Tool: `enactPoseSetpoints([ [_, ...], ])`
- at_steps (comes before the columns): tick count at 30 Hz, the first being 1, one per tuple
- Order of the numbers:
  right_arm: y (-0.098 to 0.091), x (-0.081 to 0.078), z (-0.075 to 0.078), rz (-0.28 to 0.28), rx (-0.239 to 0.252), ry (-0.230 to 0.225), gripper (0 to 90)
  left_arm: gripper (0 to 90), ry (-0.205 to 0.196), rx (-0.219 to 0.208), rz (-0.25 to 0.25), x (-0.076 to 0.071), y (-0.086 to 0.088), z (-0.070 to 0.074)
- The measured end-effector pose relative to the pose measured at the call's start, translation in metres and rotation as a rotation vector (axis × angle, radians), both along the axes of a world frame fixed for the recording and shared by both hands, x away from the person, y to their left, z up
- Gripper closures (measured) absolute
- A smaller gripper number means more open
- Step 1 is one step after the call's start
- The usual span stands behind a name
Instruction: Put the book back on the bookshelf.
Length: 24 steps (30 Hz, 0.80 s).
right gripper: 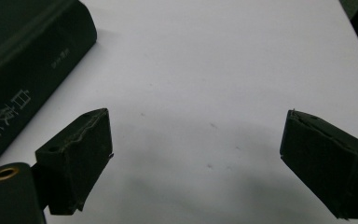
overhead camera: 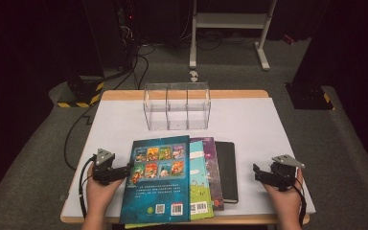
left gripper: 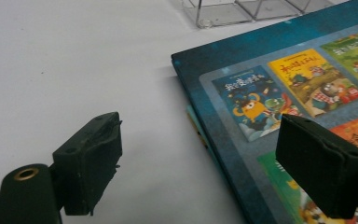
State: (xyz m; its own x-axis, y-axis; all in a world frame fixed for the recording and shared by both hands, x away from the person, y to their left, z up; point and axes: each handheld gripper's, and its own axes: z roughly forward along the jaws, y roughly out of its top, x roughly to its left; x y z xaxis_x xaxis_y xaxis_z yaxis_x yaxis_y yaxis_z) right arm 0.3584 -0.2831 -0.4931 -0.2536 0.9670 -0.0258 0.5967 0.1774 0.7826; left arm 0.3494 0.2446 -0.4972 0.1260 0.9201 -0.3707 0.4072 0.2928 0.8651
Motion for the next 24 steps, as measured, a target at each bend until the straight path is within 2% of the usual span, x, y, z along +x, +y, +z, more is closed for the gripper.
enactPoseSetpoints([
  [2,0.000,-0.002,0.002,0.003,-0.007,-0.013,8.7,14.9,-0.005,0.003,0.003,-0.001,0.000,0.001],
  [4,0.001,-0.003,0.004,0.009,0.009,-0.013,8.7,14.9,-0.022,-0.011,-0.005,-0.005,-0.001,0.005],
  [6,0.003,-0.004,0.005,0.016,0.012,-0.019,8.7,14.9,-0.024,-0.005,-0.009,-0.006,-0.001,0.005],
  [12,0.010,-0.004,0.008,0.031,0.004,-0.032,8.7,16.2,0.004,-0.021,-0.017,-0.006,-0.001,0.007],
  [18,0.009,-0.004,0.009,0.048,0.023,-0.039,8.7,16.4,-0.010,-0.022,-0.014,-0.006,-0.001,0.007],
  [24,0.010,-0.004,0.010,0.053,0.034,-0.048,8.7,16.0,-0.001,-0.017,-0.008,-0.008,0.000,0.006],
])
